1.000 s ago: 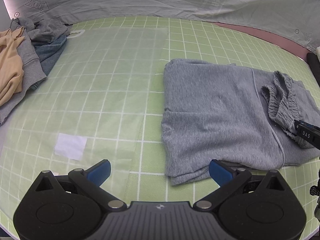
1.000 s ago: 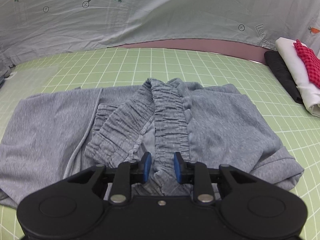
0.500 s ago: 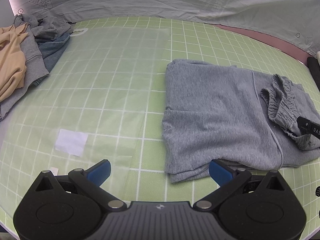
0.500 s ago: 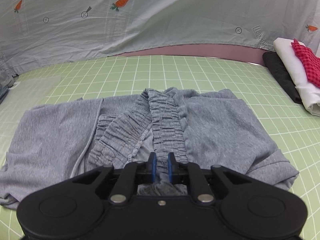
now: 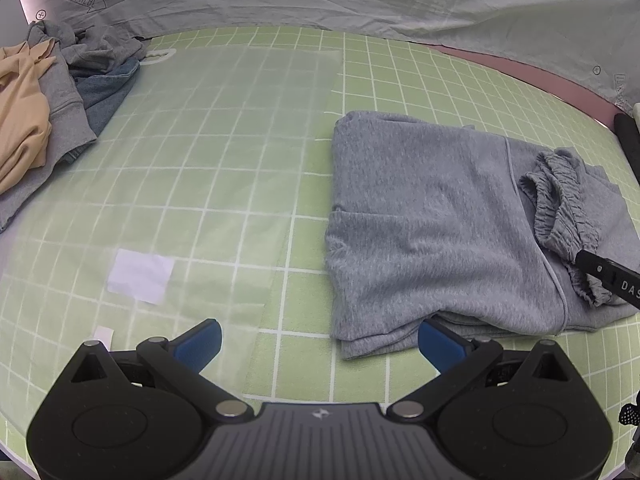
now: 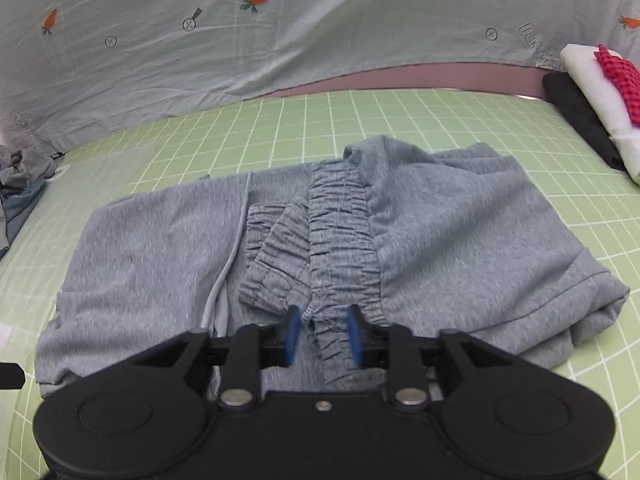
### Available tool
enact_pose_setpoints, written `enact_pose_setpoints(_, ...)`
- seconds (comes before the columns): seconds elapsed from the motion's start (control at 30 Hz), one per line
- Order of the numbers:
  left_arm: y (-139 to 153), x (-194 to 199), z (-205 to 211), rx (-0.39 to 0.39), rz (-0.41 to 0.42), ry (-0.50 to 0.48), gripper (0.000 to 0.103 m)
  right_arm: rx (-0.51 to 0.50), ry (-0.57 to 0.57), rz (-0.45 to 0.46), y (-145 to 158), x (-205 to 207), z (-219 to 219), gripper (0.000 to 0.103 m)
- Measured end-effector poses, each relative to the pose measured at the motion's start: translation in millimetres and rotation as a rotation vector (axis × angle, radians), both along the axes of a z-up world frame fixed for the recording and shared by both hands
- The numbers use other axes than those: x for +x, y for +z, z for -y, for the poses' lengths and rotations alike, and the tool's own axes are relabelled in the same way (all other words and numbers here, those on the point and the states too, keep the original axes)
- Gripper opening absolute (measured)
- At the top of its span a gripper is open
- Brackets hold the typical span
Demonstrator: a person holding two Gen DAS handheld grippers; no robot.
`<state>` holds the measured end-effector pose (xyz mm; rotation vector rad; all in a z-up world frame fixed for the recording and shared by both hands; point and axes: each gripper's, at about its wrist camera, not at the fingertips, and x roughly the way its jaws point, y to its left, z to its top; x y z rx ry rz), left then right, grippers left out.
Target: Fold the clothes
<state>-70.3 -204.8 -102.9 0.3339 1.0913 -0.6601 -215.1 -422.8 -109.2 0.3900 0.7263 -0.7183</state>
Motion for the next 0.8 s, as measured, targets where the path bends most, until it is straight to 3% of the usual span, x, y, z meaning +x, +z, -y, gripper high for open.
enact_pose_setpoints(0.03,-2,0,2,0.002,-0.005,0.001,0.103,-0.019,-0.003,0.003,4,-2,-1,0.075)
enact_pose_setpoints(0.07,-3,0,4,0.005,-0.008,0.002,0.103,-0.048,0.000,-0.004,7,-2,-2,0.097)
enact_pose_setpoints(0.1,-5,-1,6,0.008,-0.010,0.002,0.103,-0.079,-0.004,-0.008,10,-4,-3,0.102)
enact_pose_setpoints(0.8,-15,5,48,0.008,0.012,0.125,0.103,-0.091,-0.125,-0.030,10,-73,56,0.103)
